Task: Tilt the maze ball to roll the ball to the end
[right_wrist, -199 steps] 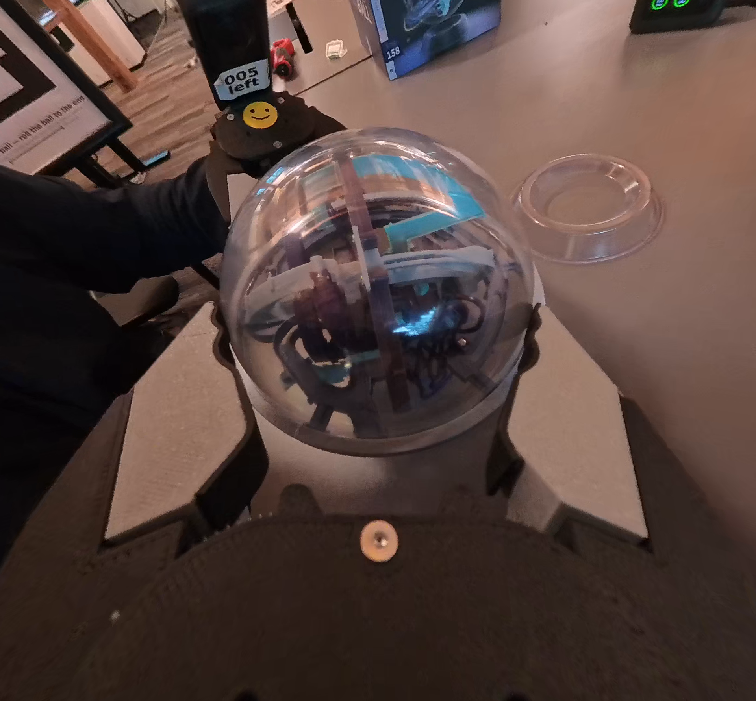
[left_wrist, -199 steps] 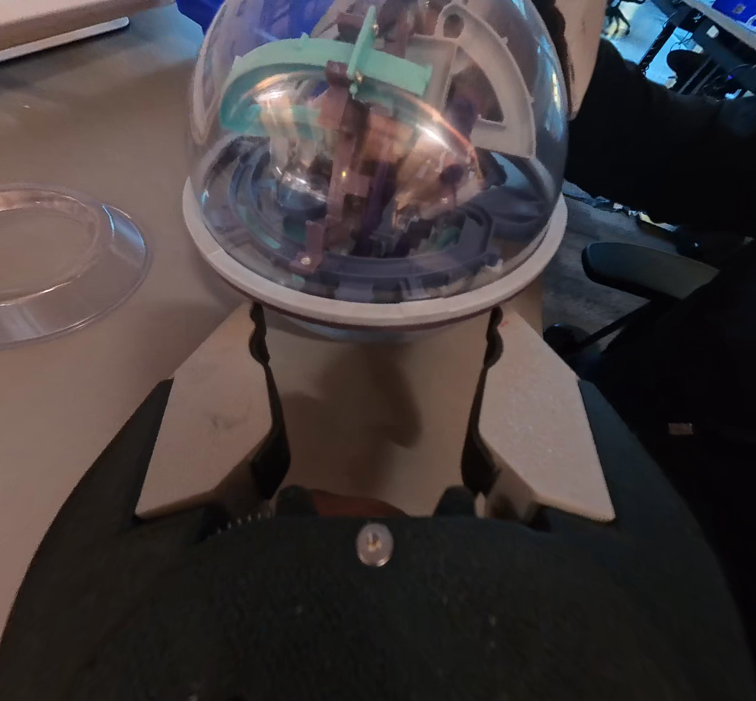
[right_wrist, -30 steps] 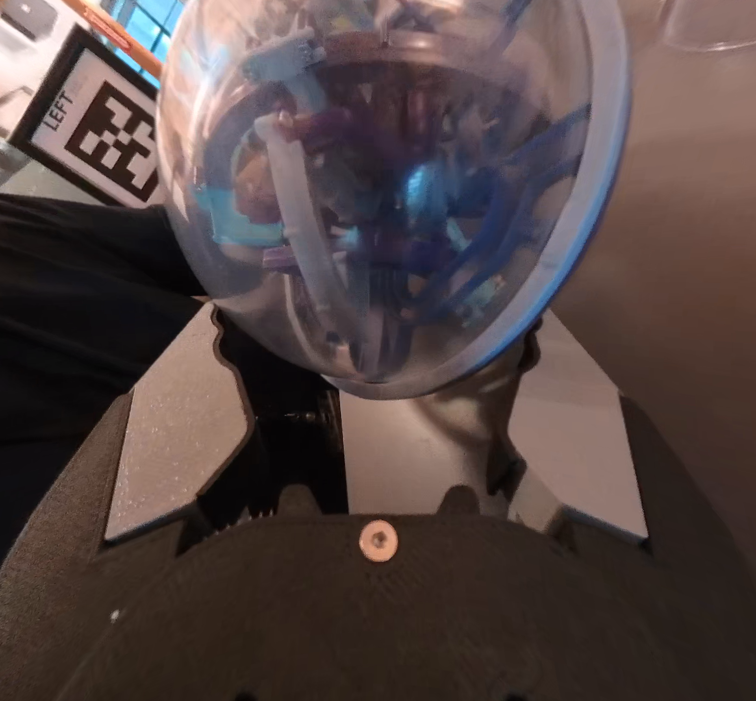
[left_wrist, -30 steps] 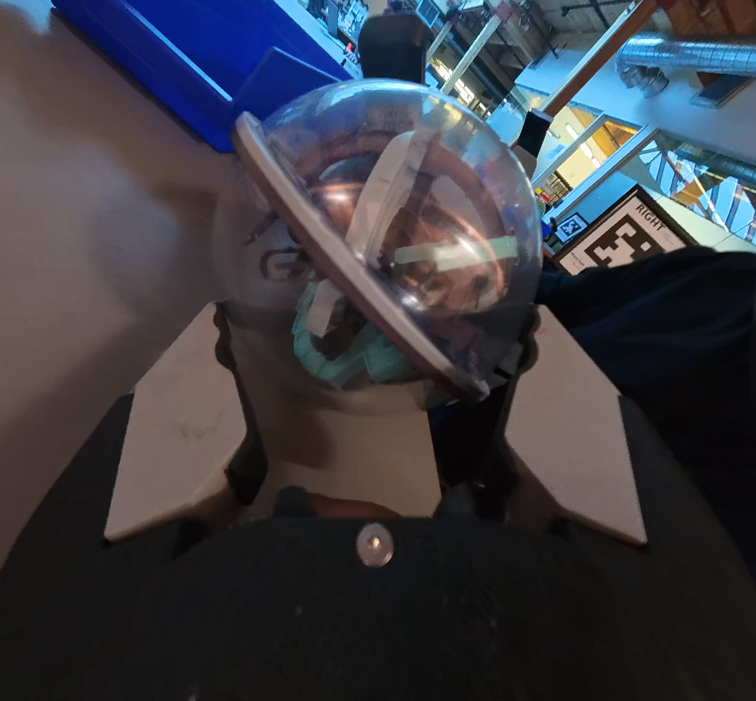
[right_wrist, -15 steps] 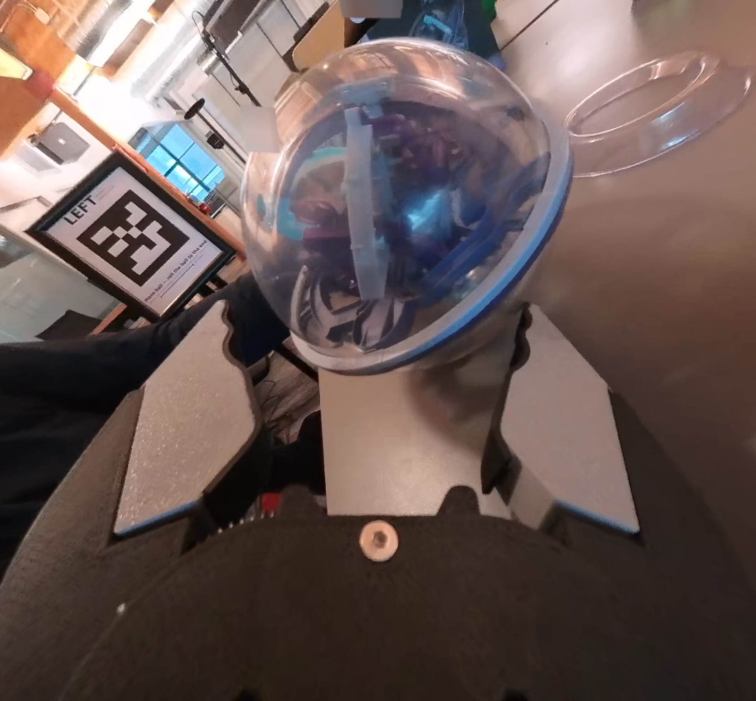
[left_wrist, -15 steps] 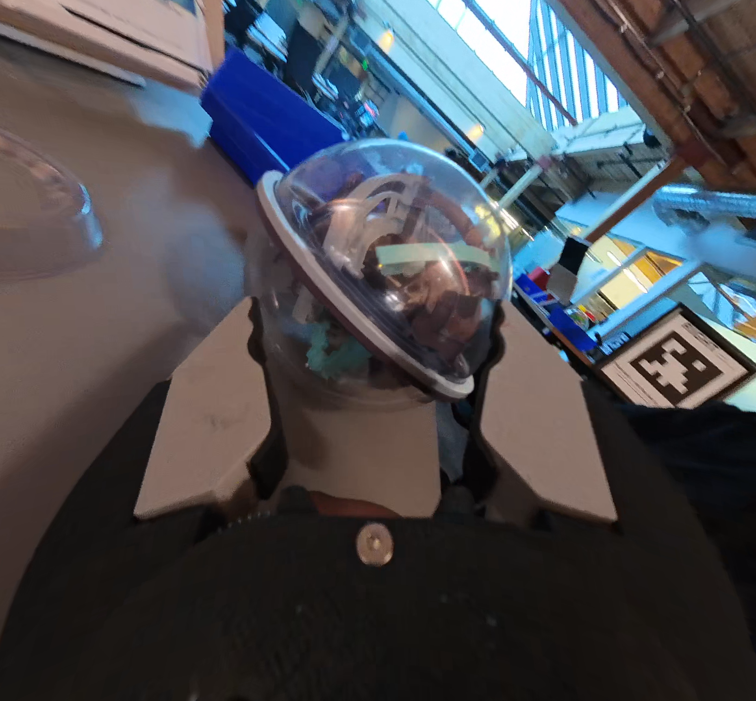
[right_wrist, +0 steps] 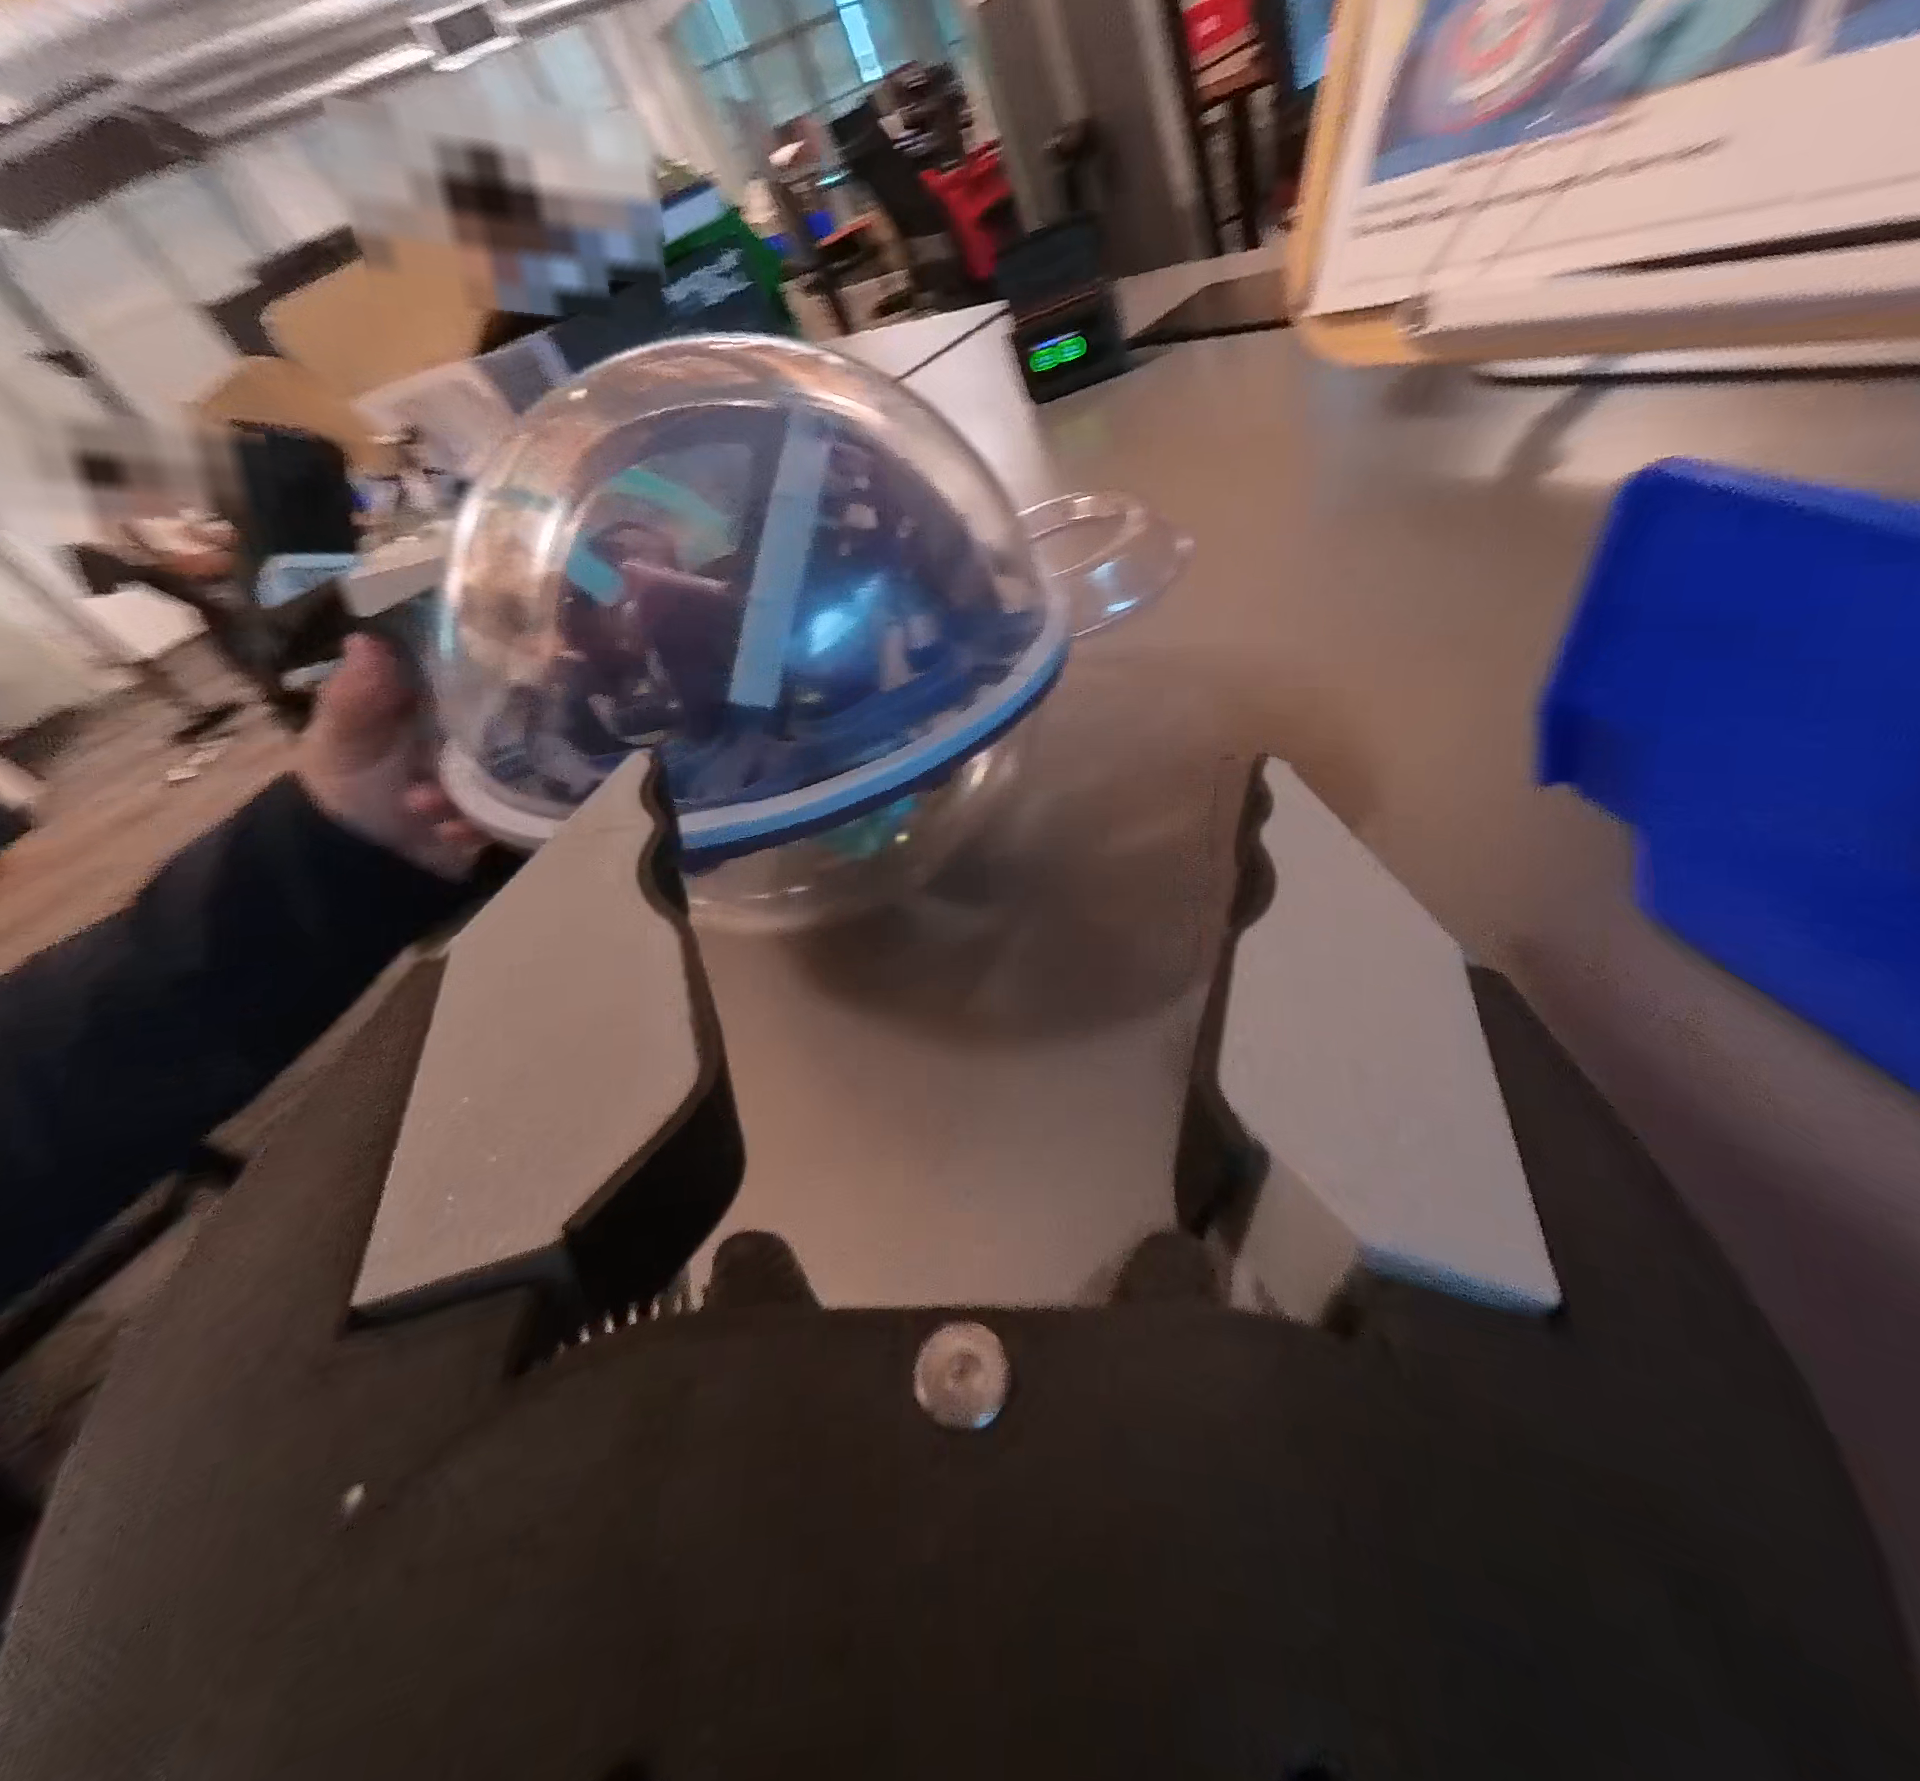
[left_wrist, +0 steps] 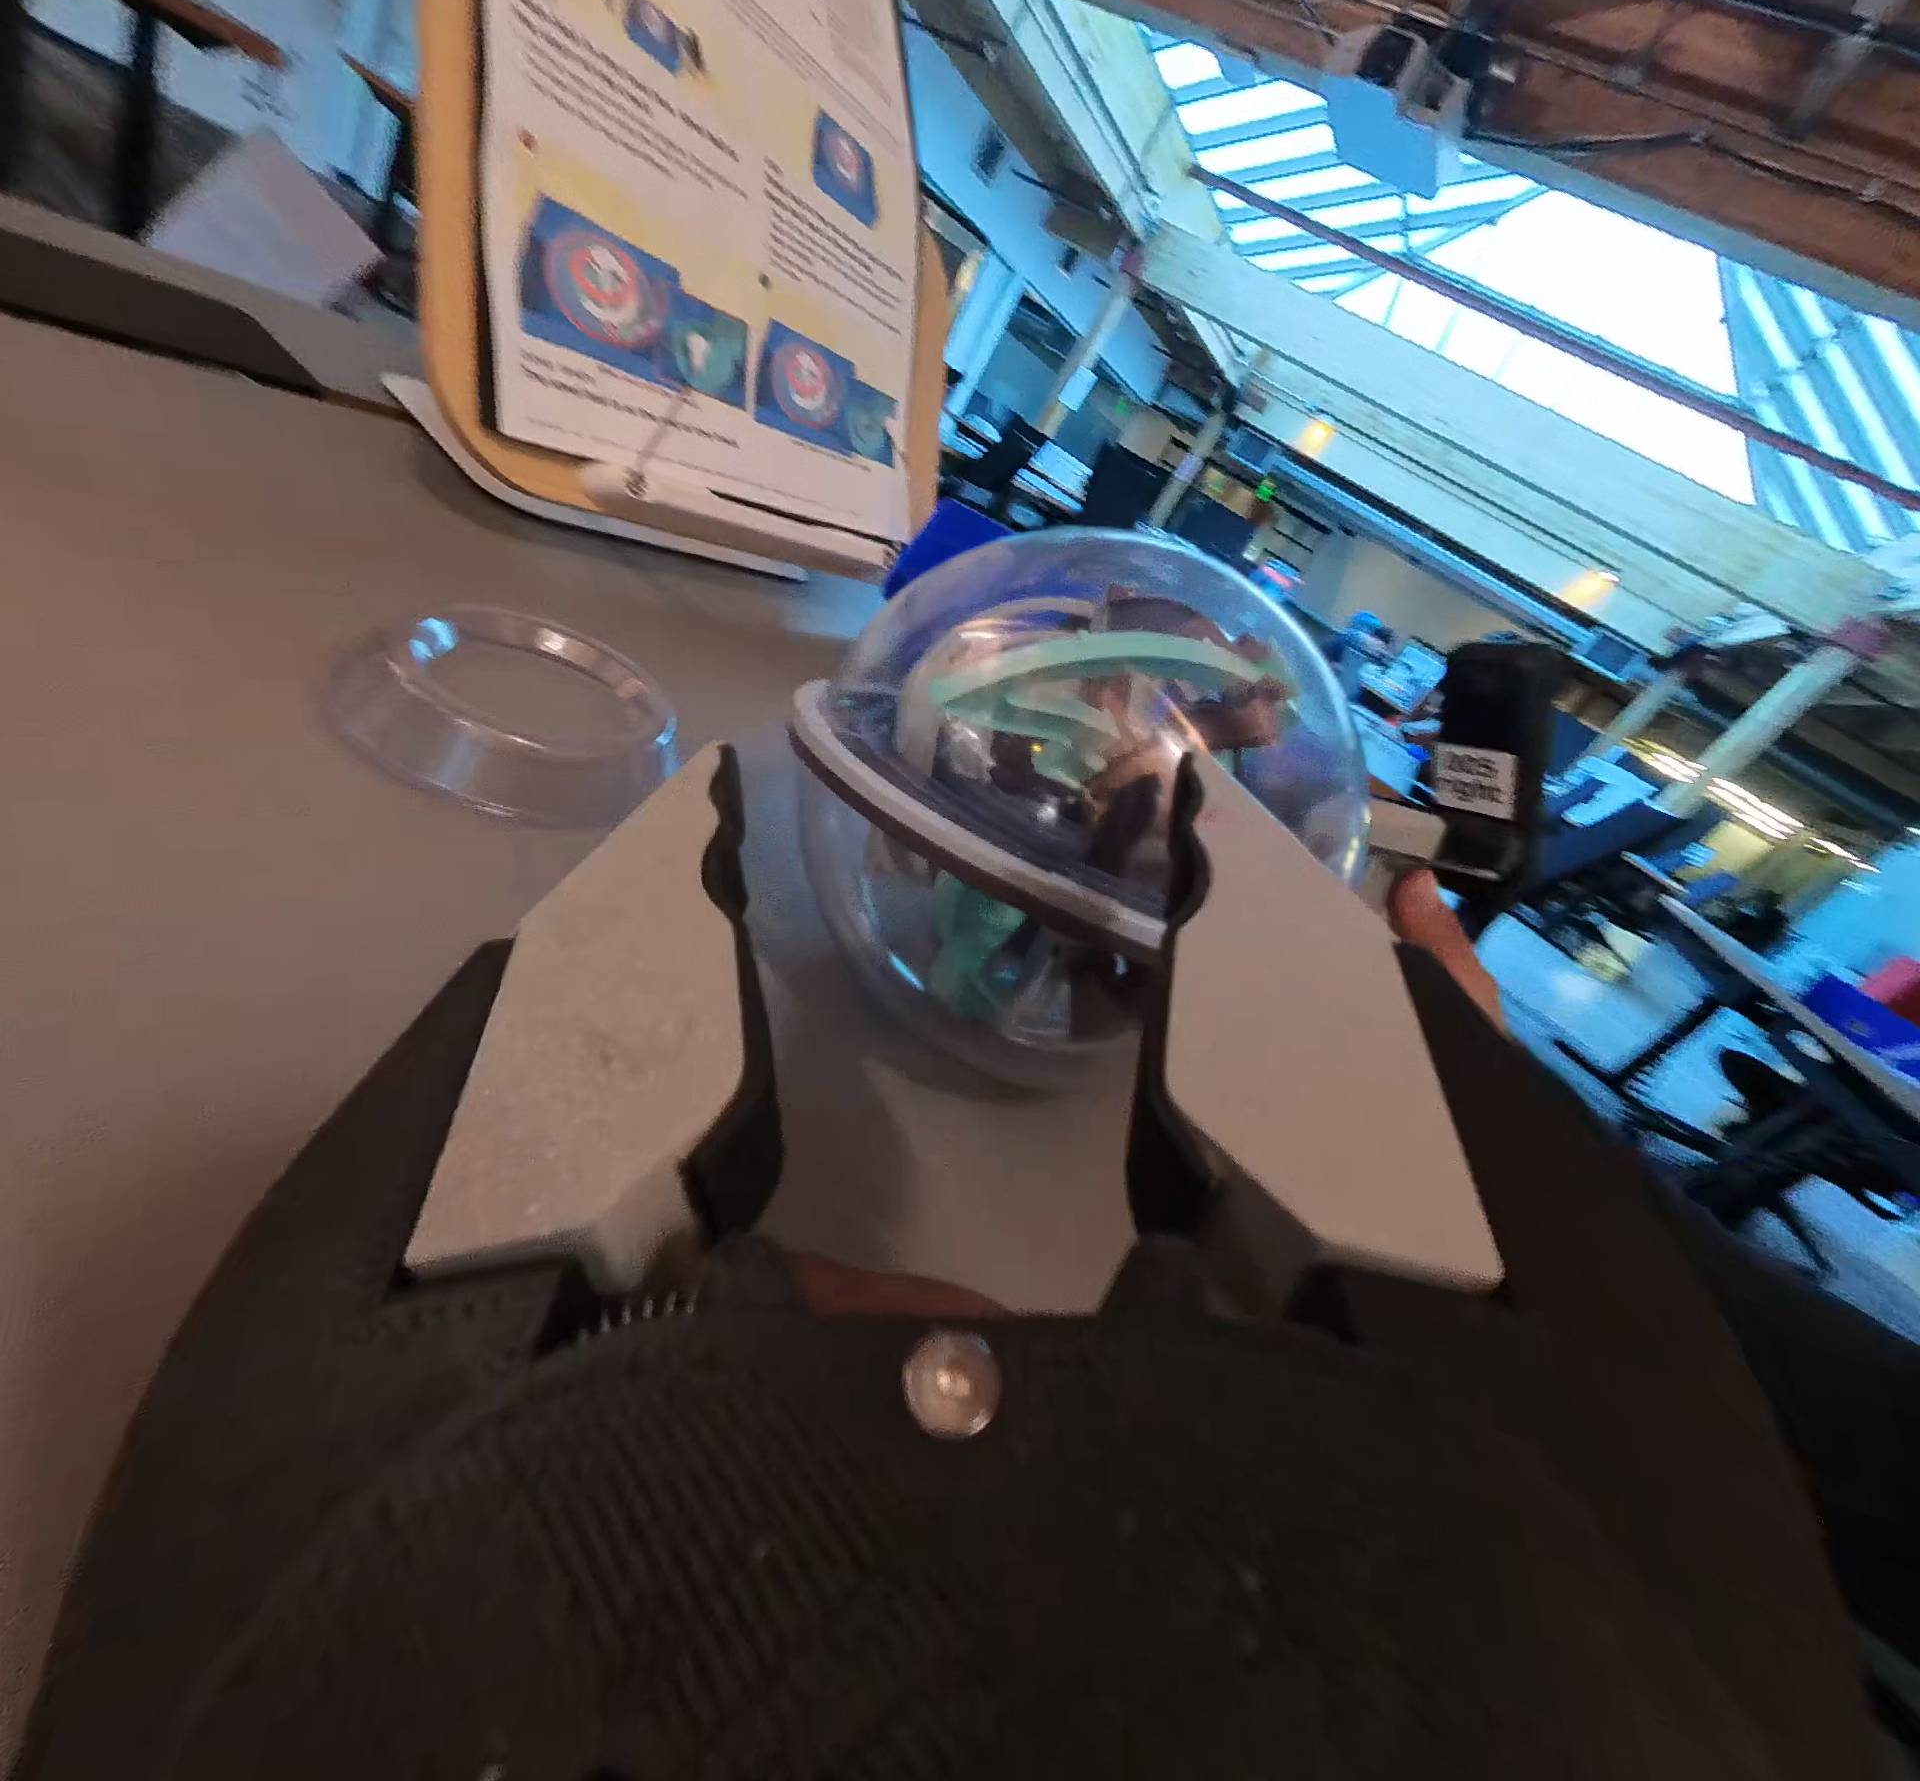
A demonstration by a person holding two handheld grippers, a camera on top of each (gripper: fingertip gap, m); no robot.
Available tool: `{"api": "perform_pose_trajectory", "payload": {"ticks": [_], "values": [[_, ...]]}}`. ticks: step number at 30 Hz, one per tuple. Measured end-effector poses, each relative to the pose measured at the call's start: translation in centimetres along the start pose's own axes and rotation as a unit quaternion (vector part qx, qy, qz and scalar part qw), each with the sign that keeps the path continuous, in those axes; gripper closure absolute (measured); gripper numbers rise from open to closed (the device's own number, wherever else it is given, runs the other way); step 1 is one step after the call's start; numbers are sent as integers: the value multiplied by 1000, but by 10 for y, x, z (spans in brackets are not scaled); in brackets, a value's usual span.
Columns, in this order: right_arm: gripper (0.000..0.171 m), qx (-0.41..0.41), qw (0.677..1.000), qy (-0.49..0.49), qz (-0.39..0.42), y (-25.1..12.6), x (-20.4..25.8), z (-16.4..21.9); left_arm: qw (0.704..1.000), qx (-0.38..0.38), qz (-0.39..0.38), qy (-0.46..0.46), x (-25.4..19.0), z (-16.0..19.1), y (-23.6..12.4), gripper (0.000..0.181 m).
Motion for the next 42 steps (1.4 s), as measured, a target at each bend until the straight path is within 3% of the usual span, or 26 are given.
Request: {"api": "perform_pose_trajectory", "payload": {"ticks": [8,18,23,29,33,39,42], "values": [[67,-1,1000,-21,23,-1,0,0,992,-61,-86,70,2,-11,-13,119],[75,-3,998,-56,41,-1,5,1,967,-80,-215,111,13,-16,-23,181],[95,2,996,-78,52,0,8,2,949,-68,-276,138,15,-15,-21,181],[93,-5,997,-59,41,-2,6,0,953,-65,-233,183,1,-12,-17,181],[86,-4,999,-32,12,-2,5,0,981,-28,-113,153,-14,-2,-12,160],[79,6,996,31,-82,1,10,3,997,0,-42,63,-16,3,-16,118],[79,33,988,72,-134,5,14,7,999,33,-19,31,-17,9,-14,118]]}}
Point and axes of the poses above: each gripper's, where its closed fingertips meet, y out along the fingers, z out of its underside, x = y × z across the jaws, the point moved 7 cm from there along -y, back along the fingers, and after that the axes turned 9 degrees about -x, right-handed, at the moved point
